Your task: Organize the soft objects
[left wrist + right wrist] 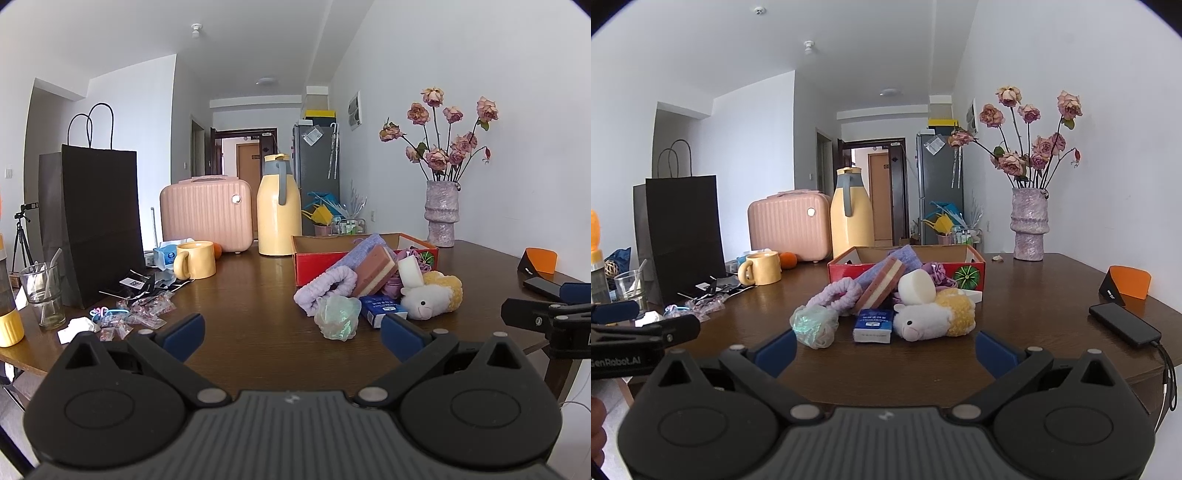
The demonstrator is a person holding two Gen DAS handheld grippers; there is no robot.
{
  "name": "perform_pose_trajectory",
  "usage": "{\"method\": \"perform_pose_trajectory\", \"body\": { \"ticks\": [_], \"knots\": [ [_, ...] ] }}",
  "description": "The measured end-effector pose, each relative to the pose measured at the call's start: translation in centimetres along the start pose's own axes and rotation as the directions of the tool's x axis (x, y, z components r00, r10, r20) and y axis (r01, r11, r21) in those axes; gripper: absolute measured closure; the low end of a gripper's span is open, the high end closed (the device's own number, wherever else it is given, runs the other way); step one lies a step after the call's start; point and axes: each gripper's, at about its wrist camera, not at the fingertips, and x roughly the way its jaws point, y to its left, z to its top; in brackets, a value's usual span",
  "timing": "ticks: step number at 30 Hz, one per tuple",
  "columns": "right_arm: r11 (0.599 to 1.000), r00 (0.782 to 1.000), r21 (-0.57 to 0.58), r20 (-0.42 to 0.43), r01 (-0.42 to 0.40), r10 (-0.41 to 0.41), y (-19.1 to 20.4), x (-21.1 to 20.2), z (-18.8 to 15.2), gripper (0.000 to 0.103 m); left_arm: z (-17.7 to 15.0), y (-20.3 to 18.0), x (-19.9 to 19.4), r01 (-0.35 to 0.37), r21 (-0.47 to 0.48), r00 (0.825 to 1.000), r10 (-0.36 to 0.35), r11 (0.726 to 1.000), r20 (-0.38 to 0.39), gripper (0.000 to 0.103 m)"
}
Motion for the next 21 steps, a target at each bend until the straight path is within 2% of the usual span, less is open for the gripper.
{"method": "perform_pose_trajectory", "body": {
  "ticks": [21],
  "knots": [
    [1.000,1.000,0.002,-0.007,-0.003,0.003,-0.07,0.00,-0.06,0.000,0.05,-0.17,0.07,0.001,0.003,1.000,-0.001,1.000,-0.001,0.000]
  ]
}}
